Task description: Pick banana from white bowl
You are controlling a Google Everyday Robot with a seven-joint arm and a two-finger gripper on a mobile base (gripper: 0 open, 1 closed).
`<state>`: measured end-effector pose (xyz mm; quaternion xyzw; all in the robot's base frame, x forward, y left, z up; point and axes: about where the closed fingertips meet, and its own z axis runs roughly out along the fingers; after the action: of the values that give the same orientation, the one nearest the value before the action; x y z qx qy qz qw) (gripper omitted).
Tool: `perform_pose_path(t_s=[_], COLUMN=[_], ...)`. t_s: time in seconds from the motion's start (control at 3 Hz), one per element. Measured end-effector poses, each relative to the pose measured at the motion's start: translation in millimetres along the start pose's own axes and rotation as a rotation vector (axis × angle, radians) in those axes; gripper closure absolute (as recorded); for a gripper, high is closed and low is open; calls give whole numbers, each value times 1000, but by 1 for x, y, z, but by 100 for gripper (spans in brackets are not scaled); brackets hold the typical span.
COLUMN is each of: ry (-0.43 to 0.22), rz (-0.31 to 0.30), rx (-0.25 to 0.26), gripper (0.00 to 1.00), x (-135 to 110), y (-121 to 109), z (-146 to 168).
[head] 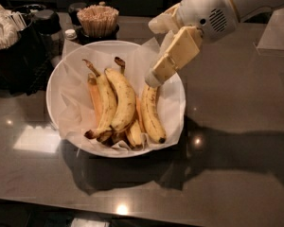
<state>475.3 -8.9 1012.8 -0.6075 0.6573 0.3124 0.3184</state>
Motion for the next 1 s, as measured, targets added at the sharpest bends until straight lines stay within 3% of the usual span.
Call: perform_pose_path(t_s=[0.33,0.67,1.0], ry=[10,35,44], rz=[-5,12,69], rx=[5,-33,-100], gripper=[0,0,0], x=[2,-10,-20], y=[-1,10,18], z=[0,15,41])
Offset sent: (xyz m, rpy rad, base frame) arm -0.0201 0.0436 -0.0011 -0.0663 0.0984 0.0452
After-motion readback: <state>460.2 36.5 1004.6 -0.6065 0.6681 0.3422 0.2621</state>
